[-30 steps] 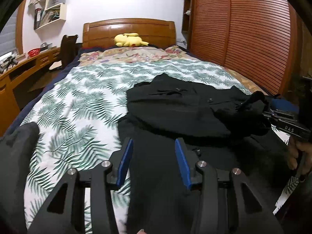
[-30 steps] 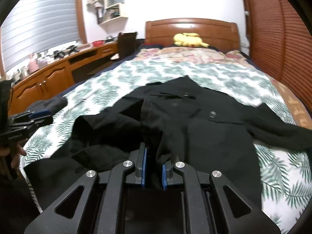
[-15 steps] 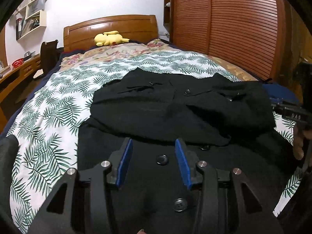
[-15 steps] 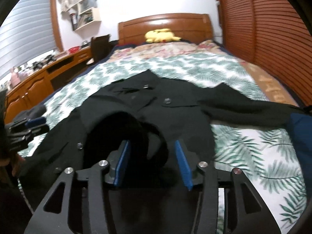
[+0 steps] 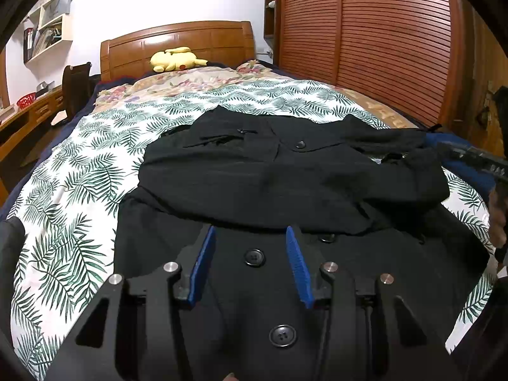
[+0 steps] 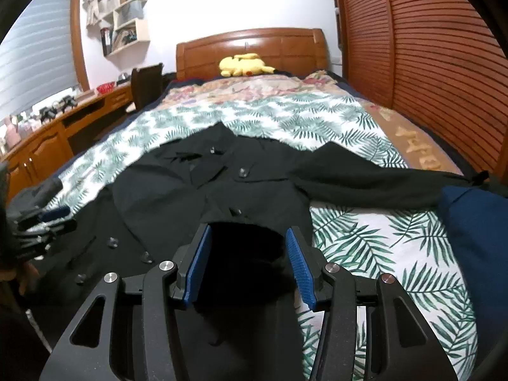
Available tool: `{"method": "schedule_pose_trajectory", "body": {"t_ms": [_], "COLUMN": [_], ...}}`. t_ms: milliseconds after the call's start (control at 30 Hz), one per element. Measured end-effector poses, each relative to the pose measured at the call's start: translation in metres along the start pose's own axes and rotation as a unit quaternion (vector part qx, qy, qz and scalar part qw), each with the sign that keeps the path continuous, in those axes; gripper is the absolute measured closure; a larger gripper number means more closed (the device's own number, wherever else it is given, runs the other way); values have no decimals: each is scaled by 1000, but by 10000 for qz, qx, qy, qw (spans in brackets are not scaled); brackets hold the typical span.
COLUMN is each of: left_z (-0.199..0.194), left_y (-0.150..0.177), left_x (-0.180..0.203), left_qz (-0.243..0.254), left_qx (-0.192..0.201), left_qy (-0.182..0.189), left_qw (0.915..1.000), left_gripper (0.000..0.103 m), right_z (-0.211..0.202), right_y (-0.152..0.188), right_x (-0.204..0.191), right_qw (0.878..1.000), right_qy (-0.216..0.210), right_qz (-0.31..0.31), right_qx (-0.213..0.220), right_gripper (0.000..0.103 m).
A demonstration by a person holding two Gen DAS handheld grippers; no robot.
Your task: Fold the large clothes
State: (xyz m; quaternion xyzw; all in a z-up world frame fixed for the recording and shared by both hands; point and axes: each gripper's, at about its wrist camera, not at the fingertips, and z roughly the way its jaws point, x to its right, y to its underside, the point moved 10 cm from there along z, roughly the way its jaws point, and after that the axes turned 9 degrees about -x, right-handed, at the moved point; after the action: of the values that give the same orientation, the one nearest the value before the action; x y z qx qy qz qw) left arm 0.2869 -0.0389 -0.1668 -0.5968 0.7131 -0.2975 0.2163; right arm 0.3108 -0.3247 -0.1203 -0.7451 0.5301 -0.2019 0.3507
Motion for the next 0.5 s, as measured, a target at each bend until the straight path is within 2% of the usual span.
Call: {"method": "schedule_pose_trajectory", "body": {"t_ms": [167, 300, 500], "left_z": [-4, -4, -6], "left_y": [-2, -2, -4], "left_x": [-1, -1, 1], "left_qz": [-16, -10, 7], "left_qx": [53, 48, 82], "left_qy": [5, 2, 9], "left_qw": [10000, 10000, 10000], "left_gripper": [58, 58, 57], "right_z": [-14, -2, 37], "right_y": [0, 18, 54], "right_x": [4, 8, 4], "right_qw": [9999, 9993, 9950], "right_qy": [120, 239, 249], "right_qz": [-99, -210, -385], "right_qx": [55, -217, -890], "right_gripper": [53, 53, 54]}}
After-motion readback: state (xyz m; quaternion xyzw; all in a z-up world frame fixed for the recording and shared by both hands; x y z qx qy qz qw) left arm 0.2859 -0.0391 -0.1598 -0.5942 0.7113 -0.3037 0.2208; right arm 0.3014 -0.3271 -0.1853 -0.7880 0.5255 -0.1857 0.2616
